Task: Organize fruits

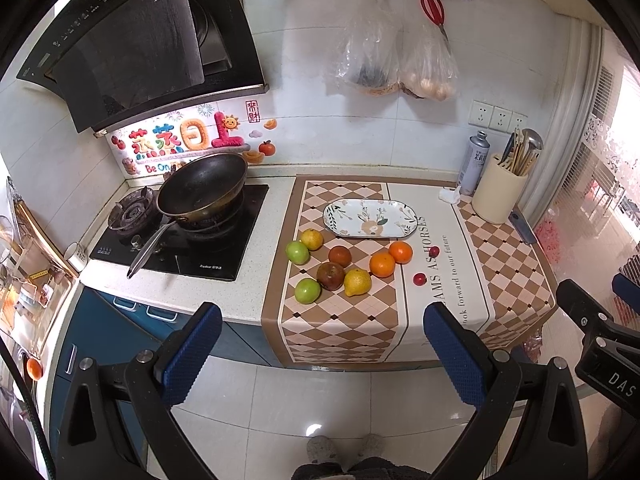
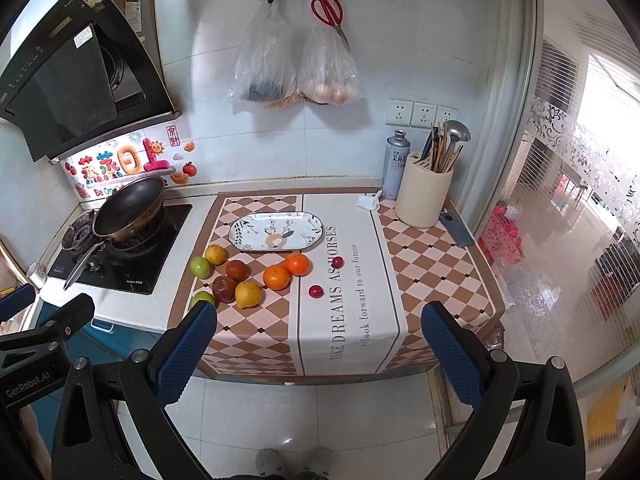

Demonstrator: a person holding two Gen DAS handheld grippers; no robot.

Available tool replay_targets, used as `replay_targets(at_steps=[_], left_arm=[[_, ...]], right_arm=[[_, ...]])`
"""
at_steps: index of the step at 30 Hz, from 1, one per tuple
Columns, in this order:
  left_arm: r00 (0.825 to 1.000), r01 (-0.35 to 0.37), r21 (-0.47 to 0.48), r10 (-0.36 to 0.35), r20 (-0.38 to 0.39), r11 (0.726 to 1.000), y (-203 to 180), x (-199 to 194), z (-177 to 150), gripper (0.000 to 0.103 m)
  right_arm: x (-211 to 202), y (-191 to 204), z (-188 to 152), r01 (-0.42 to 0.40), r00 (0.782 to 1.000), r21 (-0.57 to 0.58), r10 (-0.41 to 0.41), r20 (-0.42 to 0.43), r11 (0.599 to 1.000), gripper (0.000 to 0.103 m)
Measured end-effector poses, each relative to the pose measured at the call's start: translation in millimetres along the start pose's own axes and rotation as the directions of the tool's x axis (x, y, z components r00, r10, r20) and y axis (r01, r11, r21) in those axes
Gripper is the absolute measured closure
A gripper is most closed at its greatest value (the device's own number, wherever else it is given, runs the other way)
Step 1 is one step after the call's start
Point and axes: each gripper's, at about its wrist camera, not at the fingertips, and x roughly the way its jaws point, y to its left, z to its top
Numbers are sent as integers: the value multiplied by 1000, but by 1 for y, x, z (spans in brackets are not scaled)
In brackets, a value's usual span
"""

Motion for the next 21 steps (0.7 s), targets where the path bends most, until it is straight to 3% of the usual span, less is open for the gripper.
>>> replay_targets(at_steps=[14, 21], left_arm=[[1000, 3, -1, -3, -3, 1000, -6, -7, 7, 0], [1000, -2, 5, 2, 17, 1000, 14, 10, 6, 0]], right_arm=[[4, 1, -1, -17, 1000, 22, 17, -9, 1000, 0], [21, 5, -10, -51, 999, 93, 49, 18, 994, 0]])
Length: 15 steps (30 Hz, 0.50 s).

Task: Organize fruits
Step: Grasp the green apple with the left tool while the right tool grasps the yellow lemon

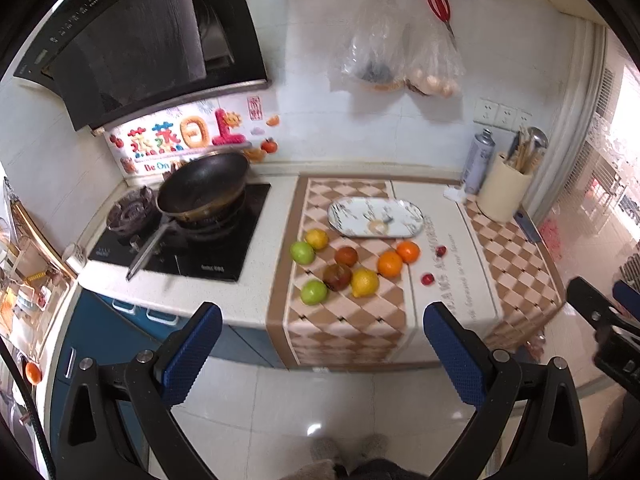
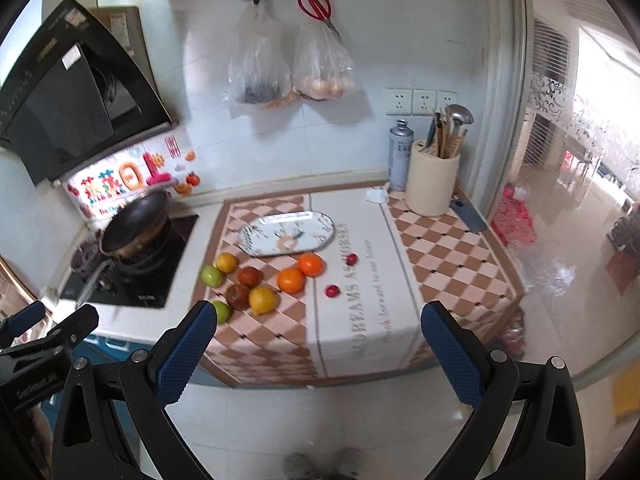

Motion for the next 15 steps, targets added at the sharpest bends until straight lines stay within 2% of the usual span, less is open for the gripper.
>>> replay_targets(at_steps=[3, 6, 9, 11, 15], left_arm=[[999, -21, -12, 21, 41, 1000, 18, 16, -1, 0], [998, -49, -44, 51, 44, 998, 38, 39, 0, 0], [996, -90, -63, 90, 3, 994, 53, 70, 1, 0], [991, -124, -60, 121, -51, 990, 60, 98, 0, 0], [978, -153, -52, 143, -155, 987, 68, 153, -9, 0]], right_arm=[[20, 8, -8, 8, 1000, -11, -8, 0, 1000, 0], [52, 13, -15, 8, 998, 3, -8, -62, 1000, 0], [88, 14, -19, -4, 992, 25, 7, -126, 1000, 0], [115, 14, -21, -18, 984, 47, 26, -175, 999, 0], [194, 19, -27, -99, 954, 82, 118, -275, 992, 1]])
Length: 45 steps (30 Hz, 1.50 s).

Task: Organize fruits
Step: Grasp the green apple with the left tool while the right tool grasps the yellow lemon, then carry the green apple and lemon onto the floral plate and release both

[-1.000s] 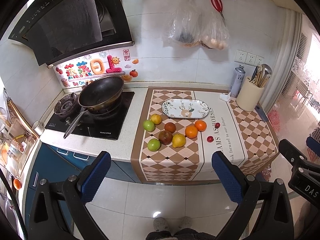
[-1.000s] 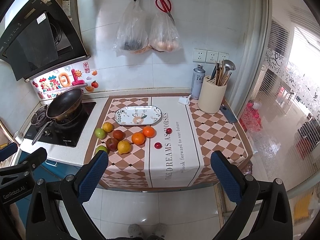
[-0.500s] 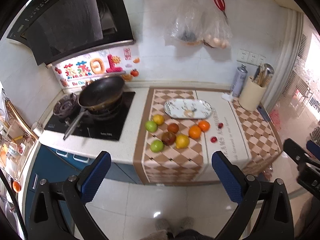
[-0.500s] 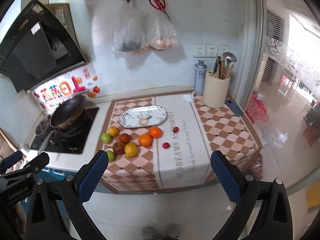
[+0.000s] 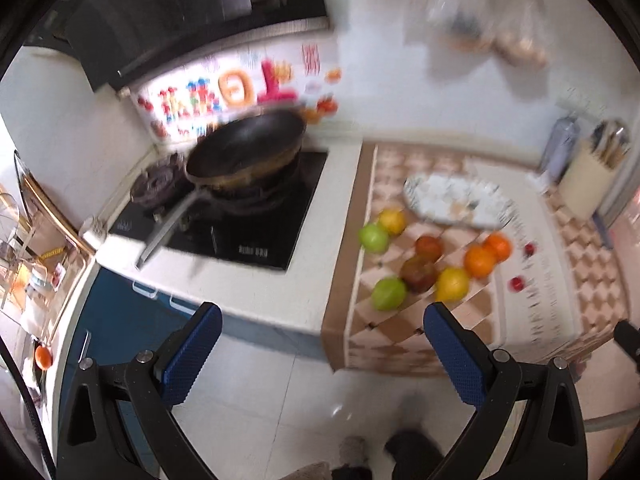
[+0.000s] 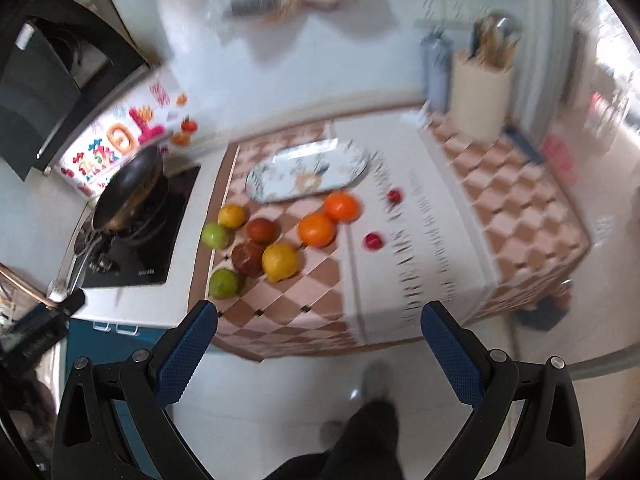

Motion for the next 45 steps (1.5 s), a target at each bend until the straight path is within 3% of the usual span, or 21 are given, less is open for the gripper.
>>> replay_targets(at_steps=[5, 9, 12, 15, 16, 18, 19, 21, 26, 28, 33, 35, 36, 38, 43, 45], left_arm=[[989, -24, 25, 28, -144, 999, -11, 78, -9, 0], [961, -50, 14, 52, -270, 999, -21, 127, -13, 0], [930, -58, -28, 43, -366, 998, -25, 159, -7, 0], [905, -32, -120, -22, -426, 992, -25, 184, 1, 0], [895, -21, -153, -49, -443, 988, -25, 193, 4, 0], [878, 0, -196, -94, -469, 981, -28, 208, 8, 1], [872, 9, -205, -108, -477, 979, -32, 214, 10, 1], [860, 45, -187, -134, -493, 981, -44, 228, 15, 1], [854, 137, 19, -109, -508, 990, -83, 255, 26, 8], [852, 171, 122, -85, -517, 978, -99, 263, 27, 13], [829, 258, 267, -71, -555, 928, -122, 278, 25, 17], [817, 281, 286, -72, -572, 916, -126, 282, 24, 24], [808, 294, 289, -76, -584, 911, -127, 284, 23, 34], [800, 299, 299, -67, -596, 906, -129, 289, 23, 37], [796, 300, 285, -74, -601, 911, -122, 295, 21, 44], [804, 288, 287, -68, -591, 914, -120, 300, 23, 48]], right_arm=[[102, 13, 22, -65, 989, -79, 54, -137, 995, 14], [191, 32, 38, -121, 965, -173, 75, -251, 978, 14], [250, 43, 46, -157, 936, -210, 77, -344, 965, 15], [299, 53, 52, -200, 903, -249, 80, -421, 948, 16], [313, 56, 53, -217, 891, -254, 85, -445, 942, 19], [338, 61, 52, -256, 856, -259, 94, -507, 931, 36], [345, 63, 52, -272, 844, -262, 99, -527, 926, 38], [350, 64, 56, -287, 841, -276, 103, -531, 918, 38], [353, 51, 59, -279, 824, -286, 76, -561, 917, 38], [347, 42, 59, -268, 818, -272, 69, -571, 924, 38], [338, 27, 55, -251, 814, -234, 74, -577, 939, 38], [336, 23, 55, -247, 813, -221, 78, -578, 943, 38], [336, 23, 55, -244, 814, -219, 76, -575, 945, 38], [334, 21, 54, -237, 817, -214, 76, -572, 948, 38], [332, 20, 53, -223, 821, -211, 67, -567, 952, 38], [333, 24, 53, -217, 822, -217, 58, -566, 952, 38]])
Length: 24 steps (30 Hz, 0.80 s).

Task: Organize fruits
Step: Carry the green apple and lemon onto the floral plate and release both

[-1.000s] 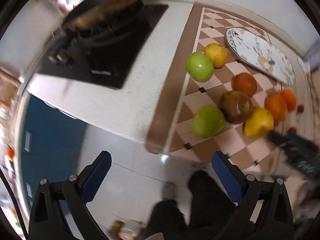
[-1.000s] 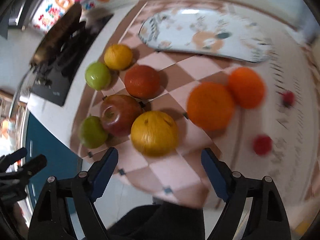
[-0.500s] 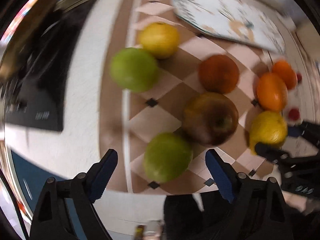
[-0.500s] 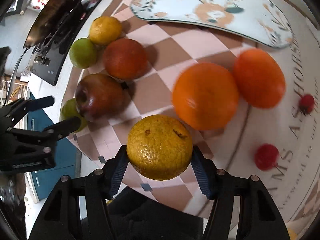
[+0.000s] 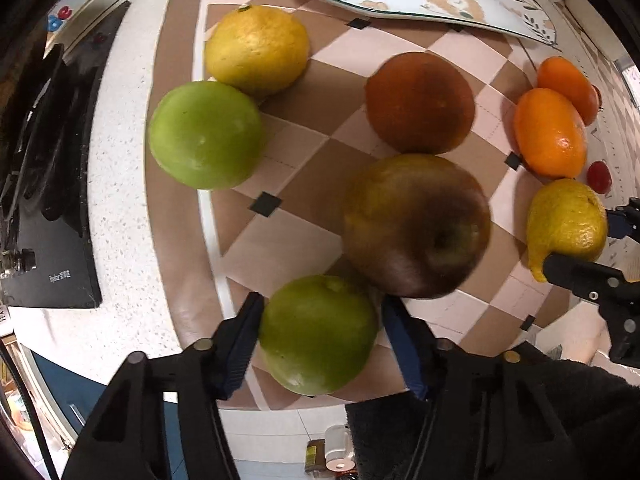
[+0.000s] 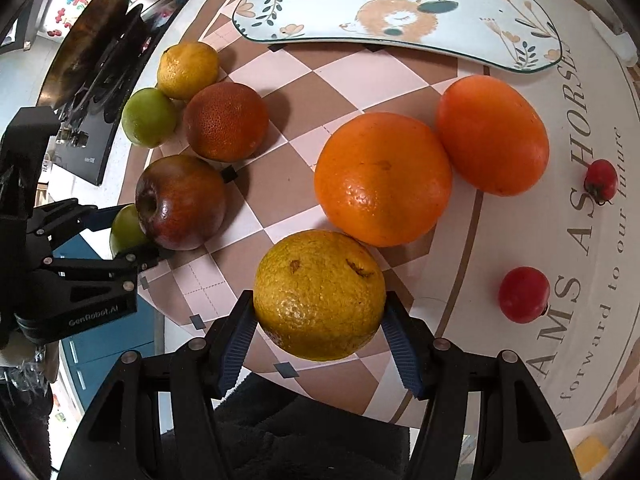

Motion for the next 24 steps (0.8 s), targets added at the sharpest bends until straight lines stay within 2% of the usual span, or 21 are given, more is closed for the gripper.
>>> replay_targets(at_steps=[5, 8, 13, 14, 17, 19, 21, 24], left_arm=[[1000, 15, -25, -15, 5, 1000, 7, 8, -6, 48], [998, 58, -60, -57, 20, 997, 16, 9, -8, 51], [996, 90, -92, -89, 16, 992, 31, 10, -16, 51], [993, 121, -127, -120, 13, 985, 37, 11, -16, 51], [966, 256, -249, -255, 37, 934, 66, 4, -18, 51], [955, 292, -298, -292, 46, 909, 83, 0, -19, 51], [957, 288, -308, -283, 61, 907, 94, -5, -20, 51], [964, 264, -281, -265, 36, 923, 95, -6, -19, 50]], right_arm=[[0, 3, 2, 18, 1000, 3, -18, -3, 1000, 38], [-1, 5, 2, 28, 1000, 10, -28, -6, 1000, 38], [-2, 7, 1, 35, 999, 25, -35, -9, 999, 38], [-2, 6, 1, 31, 999, 27, -31, -11, 999, 38], [-2, 6, -1, 21, 1000, 38, -20, -16, 999, 38], [-2, 6, -3, 16, 1000, 44, -15, -18, 999, 38], [-2, 5, -4, 11, 1000, 48, -10, -18, 999, 38], [-3, 4, -4, 8, 1000, 58, -8, -11, 998, 38]])
